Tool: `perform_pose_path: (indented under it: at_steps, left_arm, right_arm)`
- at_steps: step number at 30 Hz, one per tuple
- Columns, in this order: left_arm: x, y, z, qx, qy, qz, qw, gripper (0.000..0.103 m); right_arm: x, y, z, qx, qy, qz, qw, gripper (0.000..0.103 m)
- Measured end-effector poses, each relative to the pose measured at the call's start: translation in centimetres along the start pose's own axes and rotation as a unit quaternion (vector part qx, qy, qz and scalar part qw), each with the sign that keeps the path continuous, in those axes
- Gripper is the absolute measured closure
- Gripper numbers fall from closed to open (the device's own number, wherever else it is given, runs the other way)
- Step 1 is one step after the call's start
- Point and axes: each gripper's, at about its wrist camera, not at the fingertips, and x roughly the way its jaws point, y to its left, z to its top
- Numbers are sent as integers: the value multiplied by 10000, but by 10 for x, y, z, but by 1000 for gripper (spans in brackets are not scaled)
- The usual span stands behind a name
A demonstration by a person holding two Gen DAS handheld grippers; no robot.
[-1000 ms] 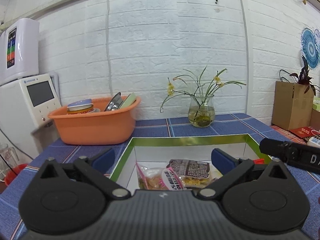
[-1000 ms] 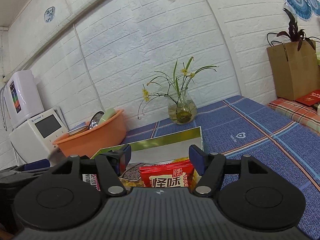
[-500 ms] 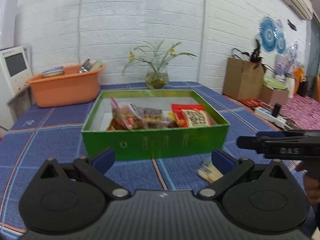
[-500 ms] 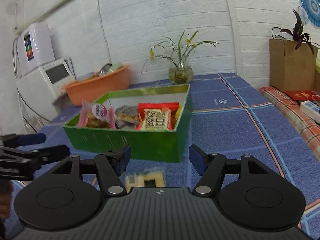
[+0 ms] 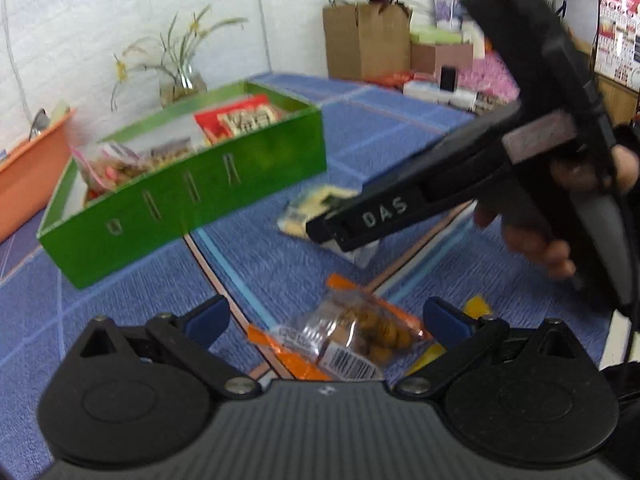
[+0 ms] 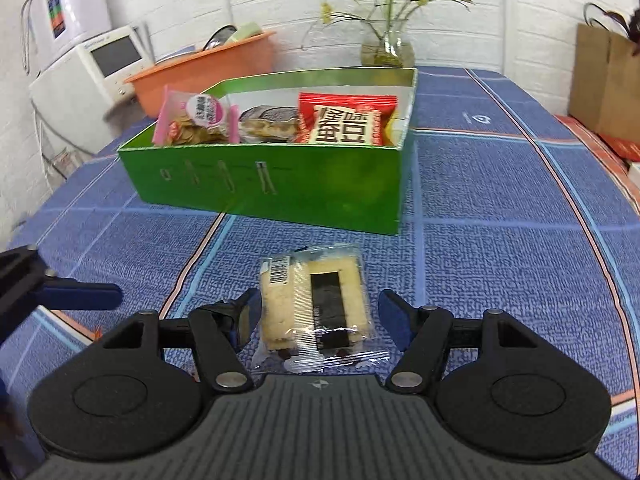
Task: Organize snacks
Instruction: 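Grasp the orange-edged pastry bag with left tool while right tool grasps wrapped sandwich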
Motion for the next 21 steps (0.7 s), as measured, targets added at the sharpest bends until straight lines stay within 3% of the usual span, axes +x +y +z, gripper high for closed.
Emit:
perform_pose_path:
  at_steps: [3, 5, 11, 13, 15, 21]
  left_arm:
    - [8, 11, -5, -305, 89, -264, 9991, 2]
    - [7, 18, -8, -442, 48, -499, 9978, 9]
    - [4, 20, -9, -408, -6, -662, 9970, 28]
    - [3, 23, -8, -524, -33, -644, 9965, 32]
    - [3, 23, -9, -623, -92, -543, 9965, 34]
    - [-3, 30, -16, -1064, -187, -157, 9940, 35]
  right_arm:
    - [3, 6, -1, -293, 41, -98, 9995, 0]
    - [5, 10, -2, -509, 22, -198, 9985, 0]
    - [6, 8, -6, -755, -75, -166, 9970, 0]
    - [5, 4, -7, -838, -123, -103, 9964, 0]
    - [2, 2, -8, -890, -181, -59, 9958, 8]
    - [-7, -2, -11, -843, -299, -298, 9955, 8]
